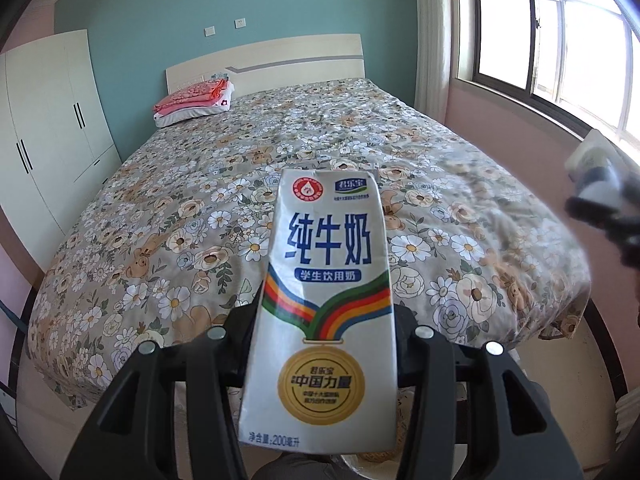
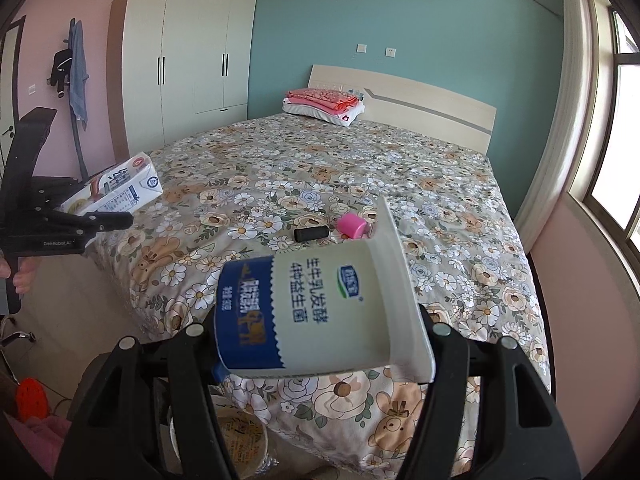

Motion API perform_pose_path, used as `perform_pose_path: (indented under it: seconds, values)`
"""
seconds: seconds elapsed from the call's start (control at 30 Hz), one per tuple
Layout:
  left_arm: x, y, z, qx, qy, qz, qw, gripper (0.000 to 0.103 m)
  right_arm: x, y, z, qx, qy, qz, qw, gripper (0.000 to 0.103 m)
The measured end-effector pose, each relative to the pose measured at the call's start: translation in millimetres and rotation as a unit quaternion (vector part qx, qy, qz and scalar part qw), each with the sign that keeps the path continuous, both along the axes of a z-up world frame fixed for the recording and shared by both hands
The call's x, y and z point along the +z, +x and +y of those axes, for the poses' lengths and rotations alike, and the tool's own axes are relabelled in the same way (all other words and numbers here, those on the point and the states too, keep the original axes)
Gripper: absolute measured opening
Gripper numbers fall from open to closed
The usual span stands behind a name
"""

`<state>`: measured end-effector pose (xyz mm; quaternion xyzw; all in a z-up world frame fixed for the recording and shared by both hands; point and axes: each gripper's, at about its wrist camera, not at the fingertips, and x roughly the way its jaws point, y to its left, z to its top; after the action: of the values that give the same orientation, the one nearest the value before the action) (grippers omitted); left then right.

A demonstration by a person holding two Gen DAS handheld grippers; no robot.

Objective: Collect trash
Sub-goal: 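Carry the milk carton with left tool while right tool carries yogurt cup to bin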

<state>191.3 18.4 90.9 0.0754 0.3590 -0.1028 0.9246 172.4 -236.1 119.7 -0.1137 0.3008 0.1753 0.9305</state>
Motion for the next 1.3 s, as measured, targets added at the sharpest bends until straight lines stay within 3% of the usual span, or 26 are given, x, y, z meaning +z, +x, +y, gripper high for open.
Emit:
perform_pose_path:
  seconds: [0.4,0.63,0.97,1.1,1.3]
  values:
    - [-97,-34,-4,-0.022,-0.017,0.079,0.9965,0.05,-105,-30,31,0.029,0.005,0.083,0.996,0.063]
    - [-161,-52,-22,-0.05,-0.012,0.14,0.9889,0.05,-177,-39,45,0.041,-0.012,0.147,0.988,0.063]
    - [-256,-65,-37,-0.075,0.0,0.241,0.9676,0.05,-270,-45,57,0.057,-0.034,0.232,0.971,0.063]
    - [-302,-64,-43,-0.074,-0.007,0.299,0.9513,0.05,-309,-43,65,0.063,-0.043,0.274,0.959,0.063]
    - [-357,-58,-52,-0.069,-0.006,0.353,0.9331,0.05,-364,-44,82,0.078,-0.075,0.321,0.941,0.063]
